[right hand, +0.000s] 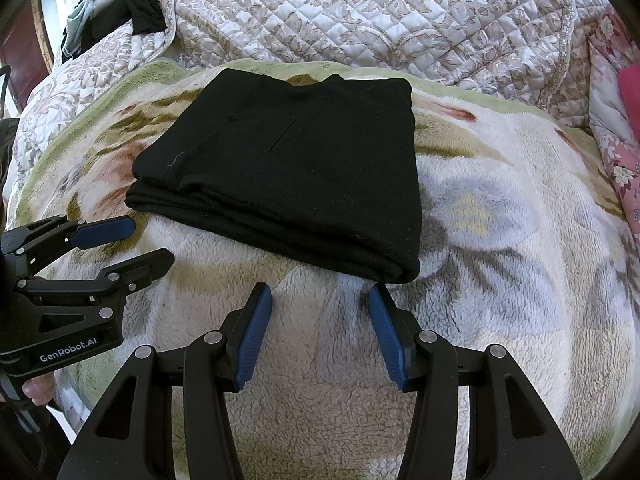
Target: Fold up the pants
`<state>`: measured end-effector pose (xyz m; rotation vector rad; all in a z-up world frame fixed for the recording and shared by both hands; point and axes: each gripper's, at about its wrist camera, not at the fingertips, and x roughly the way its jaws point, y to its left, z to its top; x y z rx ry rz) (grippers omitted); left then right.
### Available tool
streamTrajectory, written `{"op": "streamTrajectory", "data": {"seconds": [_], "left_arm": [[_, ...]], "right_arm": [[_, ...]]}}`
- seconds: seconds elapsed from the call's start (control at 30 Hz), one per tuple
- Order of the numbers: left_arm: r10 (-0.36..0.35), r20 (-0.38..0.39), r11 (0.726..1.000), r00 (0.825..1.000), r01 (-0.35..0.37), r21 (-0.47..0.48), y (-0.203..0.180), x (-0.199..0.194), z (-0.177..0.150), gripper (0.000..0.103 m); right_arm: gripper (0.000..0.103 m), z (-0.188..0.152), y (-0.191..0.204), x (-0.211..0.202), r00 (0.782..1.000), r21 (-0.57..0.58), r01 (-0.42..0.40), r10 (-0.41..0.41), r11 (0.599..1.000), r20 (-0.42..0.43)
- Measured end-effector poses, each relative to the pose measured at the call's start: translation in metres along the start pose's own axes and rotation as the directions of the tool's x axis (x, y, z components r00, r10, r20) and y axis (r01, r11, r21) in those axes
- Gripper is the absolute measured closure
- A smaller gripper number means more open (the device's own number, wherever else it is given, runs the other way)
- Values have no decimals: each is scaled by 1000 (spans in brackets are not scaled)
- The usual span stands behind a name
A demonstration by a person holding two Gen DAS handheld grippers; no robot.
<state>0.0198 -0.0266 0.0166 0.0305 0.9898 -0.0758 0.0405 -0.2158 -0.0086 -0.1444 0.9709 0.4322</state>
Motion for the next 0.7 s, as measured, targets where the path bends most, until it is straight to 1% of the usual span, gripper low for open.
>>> {"op": "streamTrajectory", "data": {"seconds": [0.7], "left_arm": [[2,6,1000,1000,-2,7,2,0,-1,42]], "right_arm": [[52,0,1,0,1000,0,3,-3,1000,1]]}}
